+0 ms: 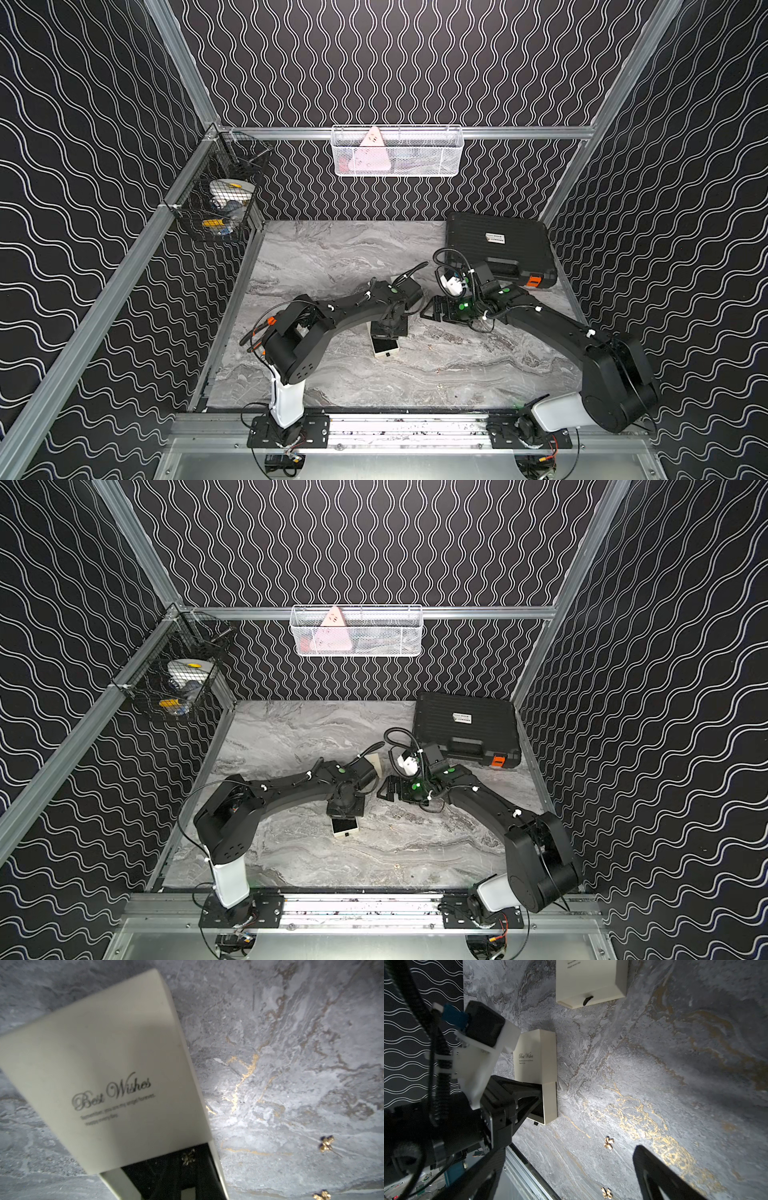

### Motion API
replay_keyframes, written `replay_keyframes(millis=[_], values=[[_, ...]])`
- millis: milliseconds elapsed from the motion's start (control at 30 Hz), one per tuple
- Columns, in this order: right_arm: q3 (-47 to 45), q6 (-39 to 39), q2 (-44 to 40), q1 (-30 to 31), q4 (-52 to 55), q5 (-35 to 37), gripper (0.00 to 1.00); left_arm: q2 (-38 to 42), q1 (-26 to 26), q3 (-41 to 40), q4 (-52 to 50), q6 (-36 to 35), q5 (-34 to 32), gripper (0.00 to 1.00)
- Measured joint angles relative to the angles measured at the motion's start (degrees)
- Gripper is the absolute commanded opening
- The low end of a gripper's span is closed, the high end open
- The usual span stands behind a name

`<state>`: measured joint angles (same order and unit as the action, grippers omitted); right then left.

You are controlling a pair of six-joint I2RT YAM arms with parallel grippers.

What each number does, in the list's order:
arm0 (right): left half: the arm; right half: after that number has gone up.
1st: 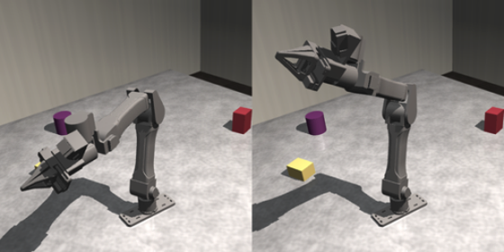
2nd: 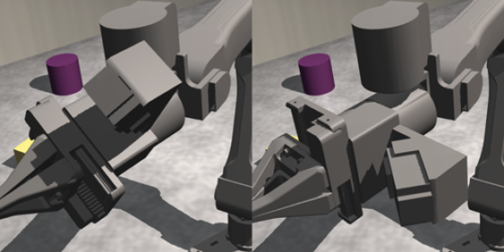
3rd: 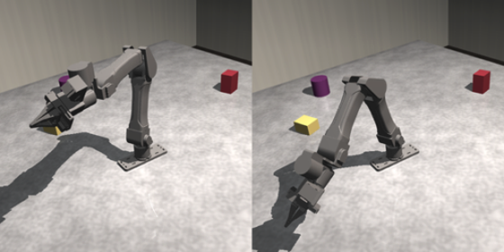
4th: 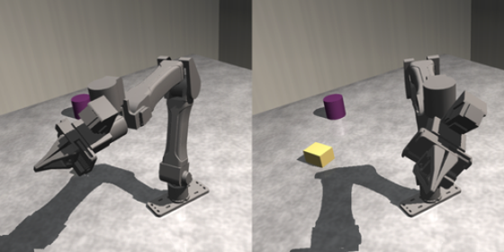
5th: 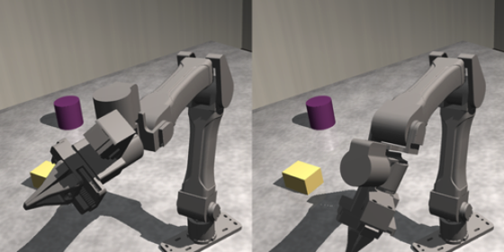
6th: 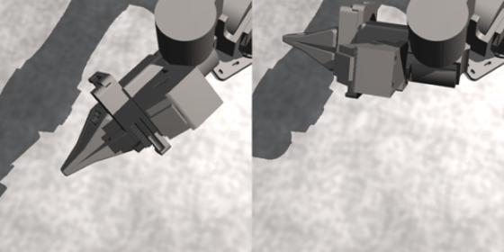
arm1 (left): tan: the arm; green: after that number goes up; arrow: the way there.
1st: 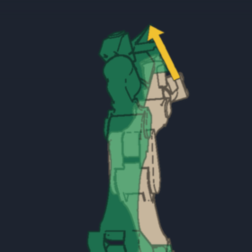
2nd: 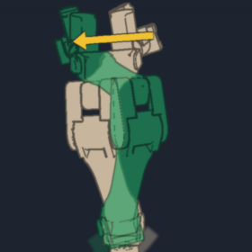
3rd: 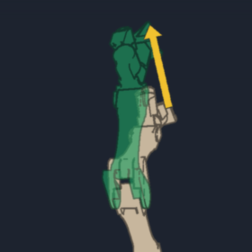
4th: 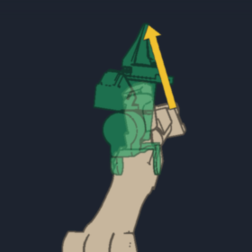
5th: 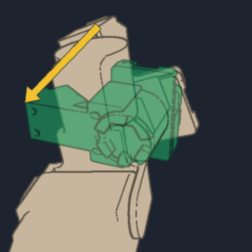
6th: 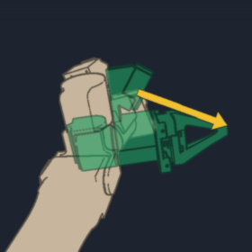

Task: Place the earrings into the drawer-style jewelry box
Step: Insert the earring into the inner lining.

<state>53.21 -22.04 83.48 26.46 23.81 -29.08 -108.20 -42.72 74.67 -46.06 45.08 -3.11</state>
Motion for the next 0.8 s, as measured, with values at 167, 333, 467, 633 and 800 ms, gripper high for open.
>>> replay_keyframes(millis=[167,333,467,633,800], values=[[-0.2,0.0,0.0,0.0,0.0,0.0,1.00,-0.5,0.0,-0.2,0.3,0.0,0.0,0.00],[-0.5,-0.3,-0.3,0.0,-0.2,-0.4,1.00,-1.4,0.0,-0.2,0.4,-0.2,0.0,0.00],[-0.7,-0.7,-0.6,0.0,-0.3,-0.5,1.00,-2.0,0.0,-0.1,0.4,-0.6,0.0,0.00],[-1.3,-0.9,-0.9,0.0,-0.5,-0.9,1.00,-2.4,0.0,0.0,0.4,-1.4,0.3,0.00],[-1.5,-1.1,-1.6,0.0,-0.5,-0.9,1.00,-2.6,0.6,-0.1,0.5,-1.5,1.3,0.00]])
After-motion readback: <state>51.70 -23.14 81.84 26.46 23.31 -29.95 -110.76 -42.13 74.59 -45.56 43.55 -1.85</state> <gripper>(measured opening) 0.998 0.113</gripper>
